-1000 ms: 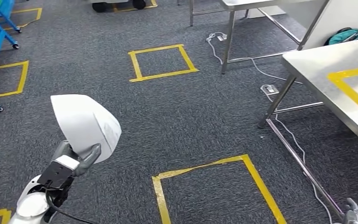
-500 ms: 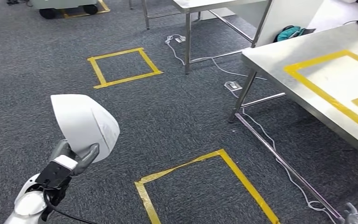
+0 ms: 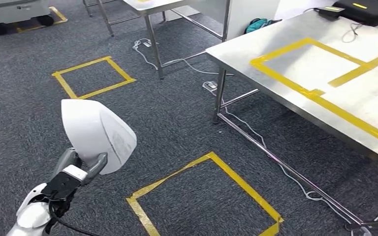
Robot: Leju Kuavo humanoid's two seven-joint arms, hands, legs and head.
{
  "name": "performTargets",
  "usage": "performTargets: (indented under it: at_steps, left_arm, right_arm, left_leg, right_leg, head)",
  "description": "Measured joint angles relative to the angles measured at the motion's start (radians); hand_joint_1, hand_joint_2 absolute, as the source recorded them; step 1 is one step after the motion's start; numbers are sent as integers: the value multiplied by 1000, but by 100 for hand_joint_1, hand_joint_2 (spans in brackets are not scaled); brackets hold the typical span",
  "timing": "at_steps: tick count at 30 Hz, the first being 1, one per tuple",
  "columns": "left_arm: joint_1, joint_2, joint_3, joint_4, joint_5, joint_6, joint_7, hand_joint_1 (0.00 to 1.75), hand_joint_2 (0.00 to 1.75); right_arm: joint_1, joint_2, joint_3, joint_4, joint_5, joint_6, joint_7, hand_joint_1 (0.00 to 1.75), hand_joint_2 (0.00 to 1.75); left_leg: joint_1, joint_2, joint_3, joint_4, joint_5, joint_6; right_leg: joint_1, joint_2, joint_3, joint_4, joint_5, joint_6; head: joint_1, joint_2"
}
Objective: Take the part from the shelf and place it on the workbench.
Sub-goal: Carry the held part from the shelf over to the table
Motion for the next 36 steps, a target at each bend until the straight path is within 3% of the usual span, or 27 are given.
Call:
performTargets:
  at_steps: [2, 3, 4, 6, 8, 10, 11, 12, 14, 16, 18, 19, 20, 22, 23, 25, 28, 30, 33, 34, 35, 36]
  left_arm:
    - [3, 3, 0, 1, -2, 0, 0, 175, 175]
    - [4, 5, 0, 1, -2, 0, 0, 175, 175]
    - [5, 6, 0, 1, -3, 0, 0, 175, 175]
    - [5, 7, 0, 1, -3, 0, 0, 175, 175]
    - [4, 8, 0, 2, -3, 0, 0, 175, 175]
    - [3, 8, 0, 3, -6, 0, 2, 175, 175]
    - [1, 8, -1, 4, -7, -1, 2, 175, 175]
    - [1, 8, -1, 4, -9, -1, 3, 175, 175]
    - [-2, 9, 0, 4, -9, -1, 2, 175, 175]
    - [-1, 11, 0, 5, -10, -2, 2, 175, 175]
    - [-1, 12, 0, 6, -11, -3, 2, 175, 175]
    - [-1, 12, 0, 6, -12, -4, 2, 175, 175]
    - [-1, 12, 0, 7, -12, -4, 2, 175, 175]
    - [-3, 13, 0, 8, -12, -4, 2, 175, 175]
    - [-4, 13, 0, 8, -12, -4, 2, 175, 175]
    - [-5, 13, 0, 8, -13, -4, 1, 175, 175]
    - [-7, 14, -1, 9, -17, -5, 0, 175, 175]
    - [-10, 15, -2, 9, -20, -6, -4, 175, 175]
    - [-9, 21, -4, 10, -30, -6, -15, 175, 175]
    - [-8, 23, -4, 10, -34, -6, -17, 175, 175]
    - [-8, 25, -4, 11, -37, -6, -19, 175, 175]
    - [-8, 26, -5, 11, -41, -7, -21, 175, 175]
  right_arm:
    - [-4, 0, -1, 20, 0, 3, 10, 0, 0]
    - [-4, 0, -2, 29, 0, 4, 13, 0, 0]
    - [-4, 0, -2, 37, 0, 4, 15, 0, 0]
    - [-5, 0, -2, 52, 3, 7, 21, 0, 0]
    - [-7, 0, -4, 64, 9, 13, 31, 0, 0]
    - [-10, 0, -8, 78, 19, 26, 38, 0, 0]
    - [-11, 0, -12, 87, 26, 34, 40, 0, 0]
    - [-12, 0, -16, 96, 32, 42, 43, 0, 0]
    - [-18, 0, -25, 114, 46, 57, 49, 0, 0]
    - [-29, 0, -32, 133, 69, 74, 53, 0, 0]
    - [-36, 0, -39, 154, 106, 98, 55, 0, 0]
    - [-37, 0, -44, 163, 126, 109, 55, 0, 0]
    - [-37, 0, -48, 173, 142, 119, 55, 0, 0]
    - [-37, 0, -58, 190, 164, 130, 55, 0, 0]
    - [-39, 0, -62, 197, 169, 134, 55, 0, 0]
    - [-44, 0, -68, 208, 177, 139, 55, 0, 0]
    - [-47, 0, -76, 221, 182, 145, 56, 0, 0]
    - [-52, 0, -80, 227, 186, 147, 56, 0, 0]
    - [-57, 1, -84, 238, 193, 151, 58, 0, 0]
    - [-57, 1, -84, 242, 195, 152, 59, 0, 0]
    - [-58, 1, -85, 246, 197, 153, 60, 0, 0]
    - [-58, 2, -85, 250, 200, 156, 62, 0, 0]
  left_leg:
    - [1, -25, -74, 143, -57, -4]
    - [1, -27, -100, 187, -65, -5]
    - [2, -29, -108, 195, -53, -5]
    - [6, -43, -64, 96, 19, -7]
    - [17, -91, 2, -39, 72, -10]
    - [22, -119, 29, -93, 69, -3]
    - [21, -110, 32, -98, 62, 6]
    - [19, -99, 35, -97, 59, 14]
    - [17, -77, 46, -98, 54, 29]
    - [11, -56, 57, -99, 45, 39]
    - [6, -37, 66, -98, 34, 43]
    - [5, -31, 74, -98, 28, 43]
    - [4, -25, 83, -98, 21, 42]
    - [3, -18, 105, -99, 6, 38]
    - [3, -15, 114, -98, -1, 35]
    - [2, -13, 123, -97, -11, 24]
    - [3, -15, 125, -72, -11, 8]
    - [4, -21, 77, 16, -20, 1]
    - [5, -26, -52, 185, -85, -7]
    - [5, -26, -81, 203, -96, -7]
    - [5, -27, -93, 189, -86, -7]
    - [5, -27, -91, 149, -54, -6]
  right_leg:
    - [-3, 21, 3, 0, -2, -3]
    - [-3, 34, 5, 0, -4, -4]
    - [-4, 47, 9, 1, -7, -4]
    - [-7, 75, 21, 2, -14, 1]
    - [-8, 102, 26, 8, -24, 12]
    - [-8, 125, 20, 12, -28, 25]
    - [-9, 132, 17, 14, -28, 29]
    - [-10, 128, 15, 15, -28, 34]
    - [-5, 77, -6, 59, -49, 40]
    - [-2, 19, -74, 181, -101, 45]
    - [-2, 5, -149, 302, -141, 46]
    - [-2, 3, -165, 319, -136, 45]
    - [-2, 3, -159, 294, -111, 42]
    - [0, -1, -102, 163, -29, 35]
    - [2, -6, -75, 99, -10, 31]
    - [8, -13, -47, 42, -7, 20]
    - [7, -8, -24, 32, -12, 2]
    - [3, -4, 6, 23, -19, -8]
    - [3, 6, 35, 20, -43, -15]
    - [3, 10, 47, 20, -53, -15]
    - [2, 15, 60, 20, -63, -14]
    - [2, 18, 76, 20, -75, -12]
  head:
    - [-3, 0]
    - [-4, 0]
    - [-4, 0]
    - [-4, 0]
    - [-6, 0]
    - [-9, 0]
    - [-9, 0]
    - [-9, 0]
    - [-5, 0]
    - [-1, 0]
    - [-1, 0]
    - [-1, 0]
    - [-1, 0]
    - [-1, 0]
    - [-1, 0]
    - [-1, 0]
    - [-2, 0]
    - [-5, 0]
    - [-9, 0]
    - [-9, 0]
    - [-9, 0]
    - [-10, 0]
